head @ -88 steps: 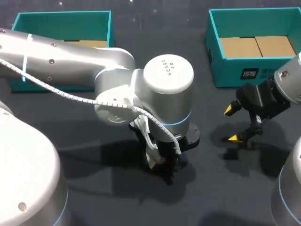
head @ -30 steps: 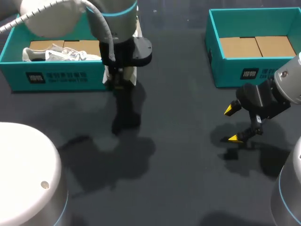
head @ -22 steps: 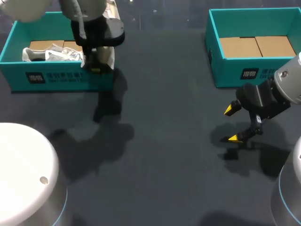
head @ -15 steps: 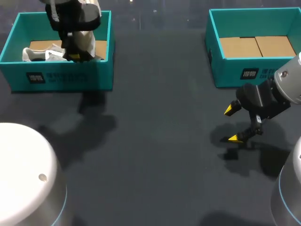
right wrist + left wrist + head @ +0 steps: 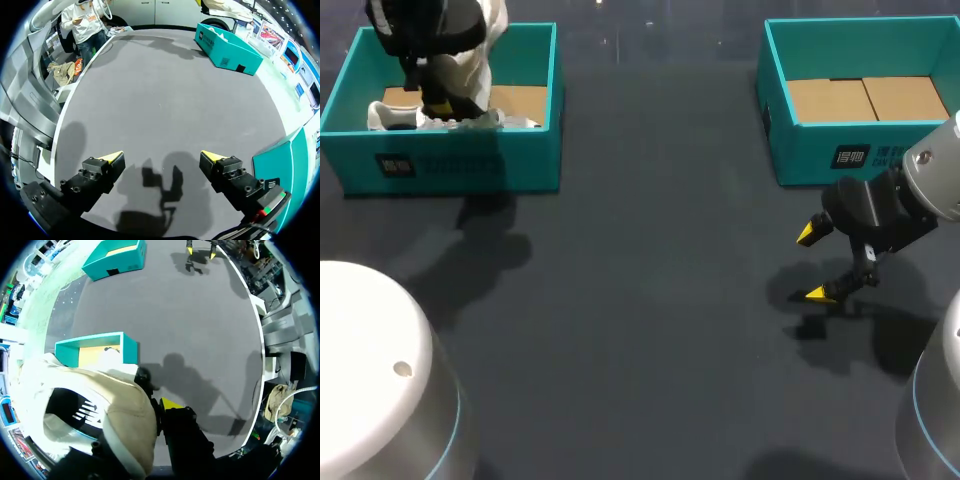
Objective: Take the shoe out of the shoebox, open the shoe tongue, remove and reinsert the insole, then place the shoe into the shoebox
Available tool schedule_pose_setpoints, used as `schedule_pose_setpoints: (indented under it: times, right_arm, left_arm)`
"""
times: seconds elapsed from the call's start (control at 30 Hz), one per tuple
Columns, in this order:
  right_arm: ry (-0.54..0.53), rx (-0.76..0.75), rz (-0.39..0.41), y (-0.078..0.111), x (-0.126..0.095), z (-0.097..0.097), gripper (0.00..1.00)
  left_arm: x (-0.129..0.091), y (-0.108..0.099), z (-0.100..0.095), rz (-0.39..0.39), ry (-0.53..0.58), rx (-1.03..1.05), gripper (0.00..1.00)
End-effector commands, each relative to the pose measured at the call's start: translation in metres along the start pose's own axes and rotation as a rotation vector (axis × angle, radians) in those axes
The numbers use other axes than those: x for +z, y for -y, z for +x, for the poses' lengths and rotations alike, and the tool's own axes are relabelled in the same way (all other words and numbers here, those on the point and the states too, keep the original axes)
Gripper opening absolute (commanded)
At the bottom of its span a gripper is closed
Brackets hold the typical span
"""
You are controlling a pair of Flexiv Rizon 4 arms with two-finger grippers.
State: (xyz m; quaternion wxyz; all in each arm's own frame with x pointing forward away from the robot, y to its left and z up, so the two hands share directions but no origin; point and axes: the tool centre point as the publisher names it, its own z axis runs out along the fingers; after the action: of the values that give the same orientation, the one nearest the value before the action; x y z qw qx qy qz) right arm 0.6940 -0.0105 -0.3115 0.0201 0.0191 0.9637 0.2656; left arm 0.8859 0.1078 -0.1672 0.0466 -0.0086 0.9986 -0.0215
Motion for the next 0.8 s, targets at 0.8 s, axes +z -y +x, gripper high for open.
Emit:
schedule_pose_setpoints:
  times: [0.8]
  right_arm:
    - [0.002,0.0,0.002,0.0,0.0,0.001,1.0]
  left_arm:
    - [0.006,-0.142,-0.153,0.045,-0.115,0.019,0.0]
